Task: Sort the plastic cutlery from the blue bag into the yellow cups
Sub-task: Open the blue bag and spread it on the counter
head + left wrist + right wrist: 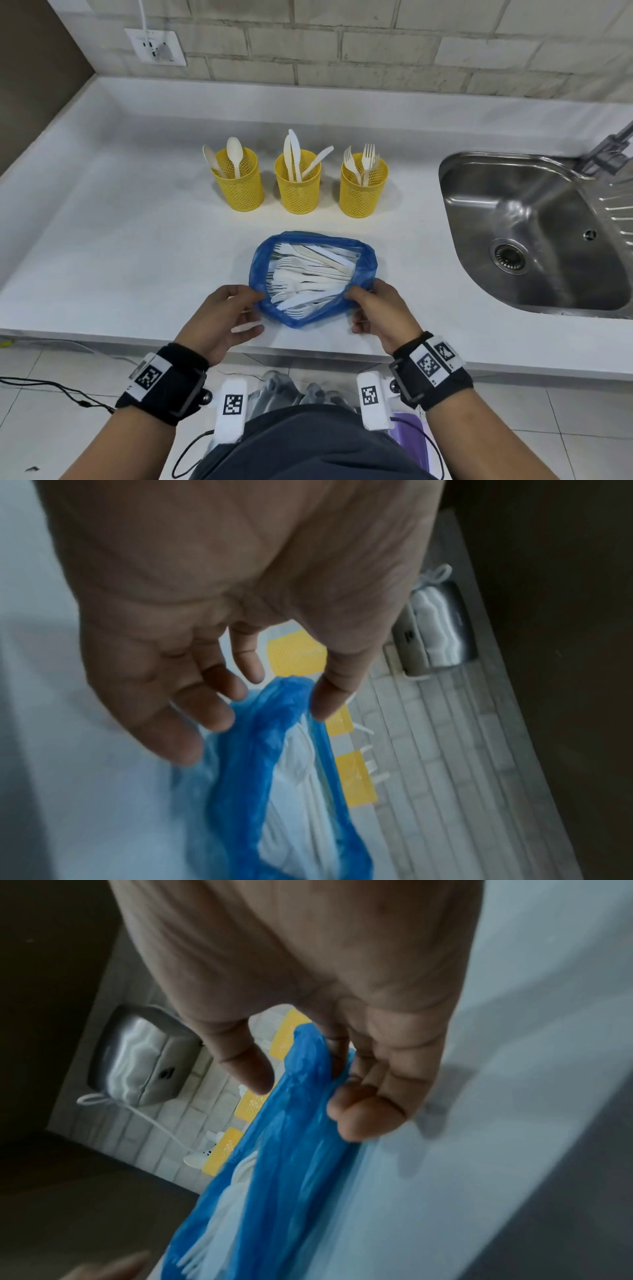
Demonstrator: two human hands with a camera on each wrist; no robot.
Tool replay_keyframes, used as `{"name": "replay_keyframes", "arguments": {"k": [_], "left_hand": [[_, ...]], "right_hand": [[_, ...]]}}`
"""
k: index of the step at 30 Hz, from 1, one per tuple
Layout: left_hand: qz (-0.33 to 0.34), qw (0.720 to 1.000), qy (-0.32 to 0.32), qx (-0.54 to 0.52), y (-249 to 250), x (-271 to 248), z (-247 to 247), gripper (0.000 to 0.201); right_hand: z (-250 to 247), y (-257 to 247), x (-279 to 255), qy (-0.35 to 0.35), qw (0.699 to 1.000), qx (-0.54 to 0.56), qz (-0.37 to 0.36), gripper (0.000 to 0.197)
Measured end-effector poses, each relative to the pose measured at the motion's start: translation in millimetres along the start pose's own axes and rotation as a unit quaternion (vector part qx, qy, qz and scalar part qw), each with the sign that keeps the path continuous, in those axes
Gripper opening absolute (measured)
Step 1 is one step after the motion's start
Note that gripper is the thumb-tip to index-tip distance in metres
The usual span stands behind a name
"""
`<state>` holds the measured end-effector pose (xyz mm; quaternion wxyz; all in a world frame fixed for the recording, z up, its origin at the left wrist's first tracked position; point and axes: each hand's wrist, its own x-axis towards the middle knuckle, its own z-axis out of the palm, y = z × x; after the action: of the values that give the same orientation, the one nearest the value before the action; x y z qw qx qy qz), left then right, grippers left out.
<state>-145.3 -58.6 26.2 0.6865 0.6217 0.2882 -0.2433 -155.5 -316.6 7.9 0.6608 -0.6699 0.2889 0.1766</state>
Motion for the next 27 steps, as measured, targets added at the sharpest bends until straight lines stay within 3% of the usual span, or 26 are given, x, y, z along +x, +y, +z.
{"name": "replay_keyframes", "arguments": {"k": [2,5,10,13,17,19,23,27], "left_hand": [[0.000,0.998,0.004,0.070,-4,-3,2,0.041],[0.011,0.995,-0.011,0.098,-9,-6,8,0.043],[0.049,0.994,0.016,0.098,-6,0,11,0.021],[0.045,0.997,0.006,0.055,-1,3,10,0.015],[0.036,0.996,-0.025,-0.074,6,9,9,0.022],[0.021,0.992,-0.022,-0.118,8,12,8,0.020],[0.008,0.991,-0.027,-0.129,2,13,4,0.007],[0.002,0.995,-0.053,-0.083,-8,9,-6,0.035]], "right_hand": [[1,0,-2,-0.011,0.999,-0.046,0.014,0.020],[6,-1,-8,-0.044,0.996,-0.063,0.051,0.032],[12,1,-3,-0.046,0.998,-0.004,0.032,0.015],[11,0,1,-0.051,0.994,0.089,0.037,0.011],[11,2,1,-0.057,0.984,0.154,0.066,0.027],[10,3,0,-0.074,0.988,0.115,0.070,0.027],[-4,-8,-4,-0.078,0.991,-0.106,0.023,0.019],[-21,-26,-4,0.028,0.967,-0.240,-0.077,0.017]]}}
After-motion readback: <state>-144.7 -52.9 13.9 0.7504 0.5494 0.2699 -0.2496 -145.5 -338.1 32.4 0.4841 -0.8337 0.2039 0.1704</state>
